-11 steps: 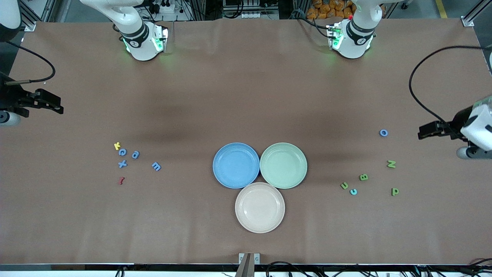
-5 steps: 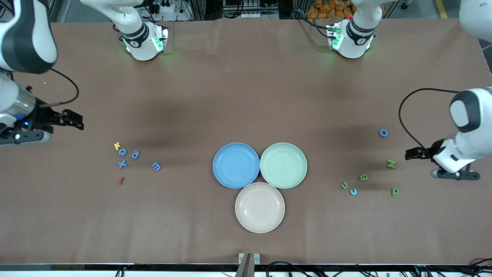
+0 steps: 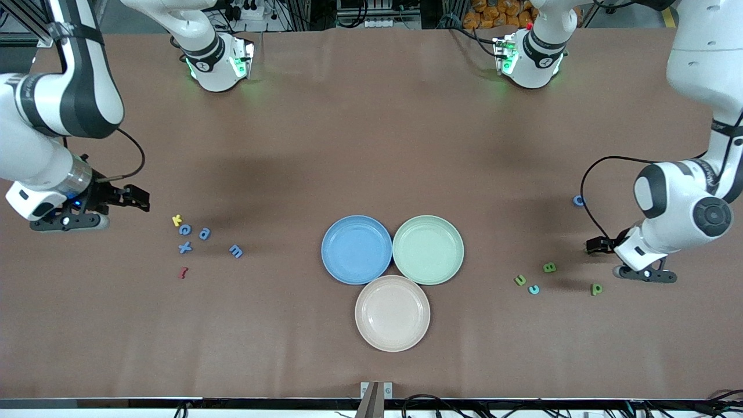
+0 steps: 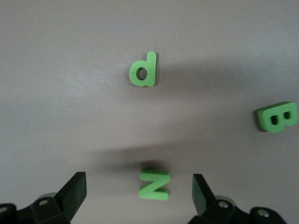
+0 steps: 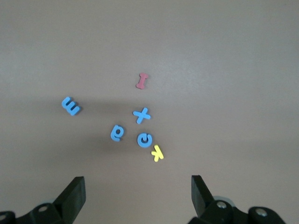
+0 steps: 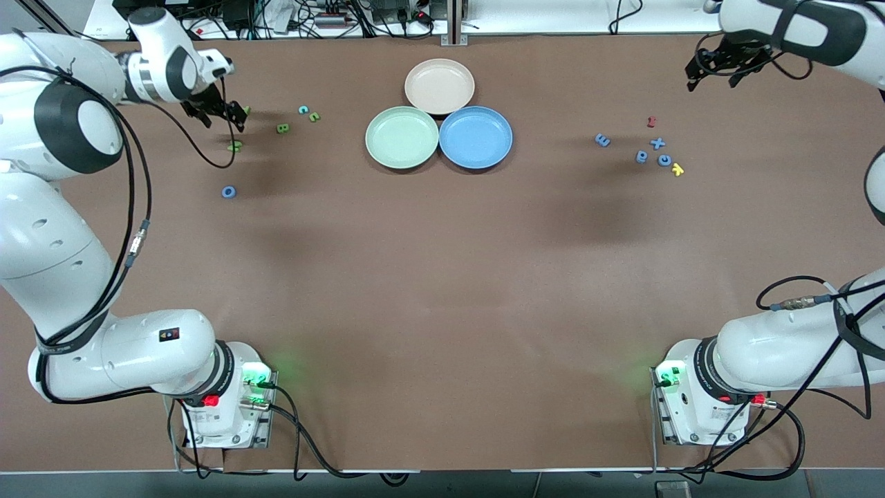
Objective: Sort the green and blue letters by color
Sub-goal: 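Lower the left gripper onto the green N while the right gripper approaches blue E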
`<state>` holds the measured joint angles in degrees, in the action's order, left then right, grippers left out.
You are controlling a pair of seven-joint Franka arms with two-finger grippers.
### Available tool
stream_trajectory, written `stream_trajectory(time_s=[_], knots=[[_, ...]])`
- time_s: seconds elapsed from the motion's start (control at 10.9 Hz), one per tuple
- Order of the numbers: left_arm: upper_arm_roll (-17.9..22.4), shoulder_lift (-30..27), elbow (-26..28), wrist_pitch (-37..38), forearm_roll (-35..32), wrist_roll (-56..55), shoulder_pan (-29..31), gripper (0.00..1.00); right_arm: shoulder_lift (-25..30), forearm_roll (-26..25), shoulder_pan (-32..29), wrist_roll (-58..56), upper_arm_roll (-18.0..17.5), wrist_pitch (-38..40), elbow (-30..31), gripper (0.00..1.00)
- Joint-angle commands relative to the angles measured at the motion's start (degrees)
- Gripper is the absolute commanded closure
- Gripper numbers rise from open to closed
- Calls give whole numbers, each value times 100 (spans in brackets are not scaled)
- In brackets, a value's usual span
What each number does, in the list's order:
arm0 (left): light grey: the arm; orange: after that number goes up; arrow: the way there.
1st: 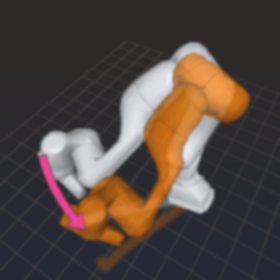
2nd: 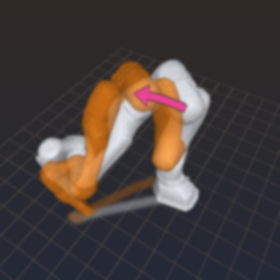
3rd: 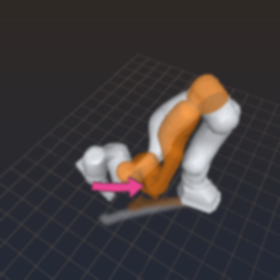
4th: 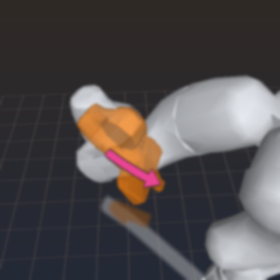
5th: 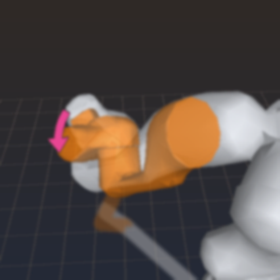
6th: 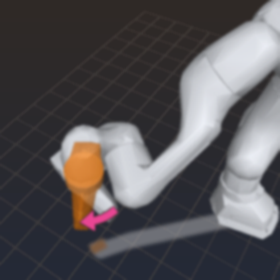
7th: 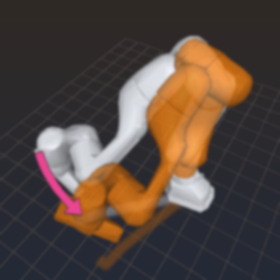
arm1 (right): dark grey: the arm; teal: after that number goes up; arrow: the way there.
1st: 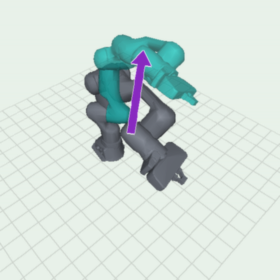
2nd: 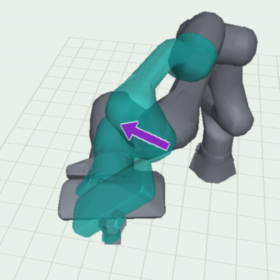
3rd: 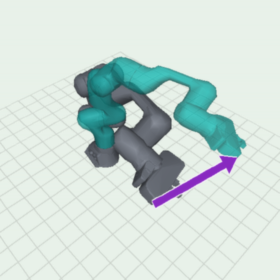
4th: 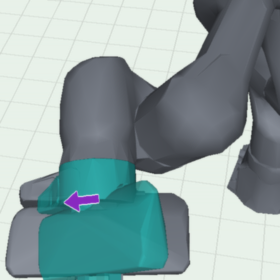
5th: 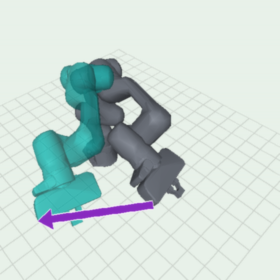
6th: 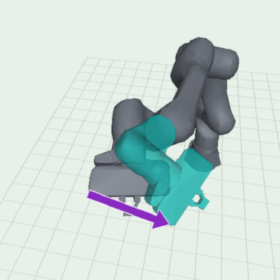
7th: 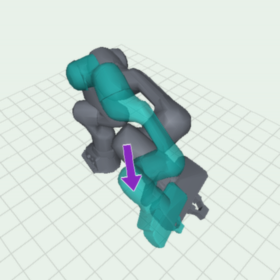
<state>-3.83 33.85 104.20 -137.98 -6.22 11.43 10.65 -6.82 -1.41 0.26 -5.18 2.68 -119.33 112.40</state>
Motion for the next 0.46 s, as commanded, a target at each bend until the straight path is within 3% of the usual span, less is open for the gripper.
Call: stream_trajectory(time_s=[0.0, 0.18, 0.37], knots=[[6, 16, 380, -475, -169, 79, 16, 0, -493, 18, 359, 1014, -30, -729, 80, 0], [6, -19, 530, -589, -169, 79, 7, 0, -819, 18, 658, 1571, -30, -1081, 54, 0], [6, -19, 732, -870, -169, 70, 7, 0, -1135, 18, 791, 1433, -57, -1284, -33, 0]])
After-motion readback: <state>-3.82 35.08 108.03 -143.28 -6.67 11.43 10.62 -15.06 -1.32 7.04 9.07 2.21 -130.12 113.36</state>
